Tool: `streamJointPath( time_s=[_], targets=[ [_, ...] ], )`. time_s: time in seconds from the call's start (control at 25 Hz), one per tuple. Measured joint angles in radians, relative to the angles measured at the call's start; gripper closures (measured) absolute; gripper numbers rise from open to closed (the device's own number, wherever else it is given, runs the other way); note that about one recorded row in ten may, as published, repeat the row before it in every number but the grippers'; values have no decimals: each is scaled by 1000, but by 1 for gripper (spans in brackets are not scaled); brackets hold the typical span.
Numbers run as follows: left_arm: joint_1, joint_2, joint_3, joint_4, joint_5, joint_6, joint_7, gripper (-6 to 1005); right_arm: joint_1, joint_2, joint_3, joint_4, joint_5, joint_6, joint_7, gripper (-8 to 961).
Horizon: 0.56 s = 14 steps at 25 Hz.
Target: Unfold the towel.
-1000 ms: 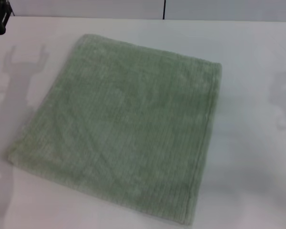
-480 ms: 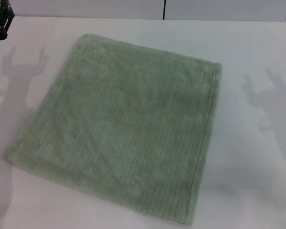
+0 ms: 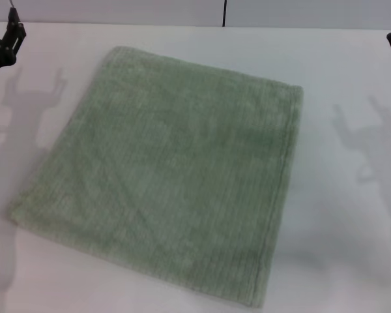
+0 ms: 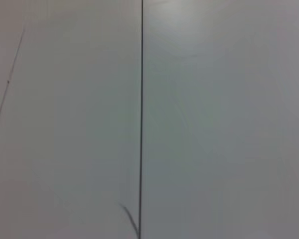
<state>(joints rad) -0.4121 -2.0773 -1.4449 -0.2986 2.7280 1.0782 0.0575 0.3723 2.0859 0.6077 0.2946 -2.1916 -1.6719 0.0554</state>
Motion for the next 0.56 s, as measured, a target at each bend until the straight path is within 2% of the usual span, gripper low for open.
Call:
streamJointPath(
  time_s=[0.28, 0.56],
  targets=[
    [17, -2, 42, 10, 1, 0, 8, 152, -15, -2, 5, -1, 4, 3, -10, 239],
    [35, -1, 48, 12, 0, 11, 1, 152, -27, -1, 9, -4, 5, -5, -10, 239]
  ],
)
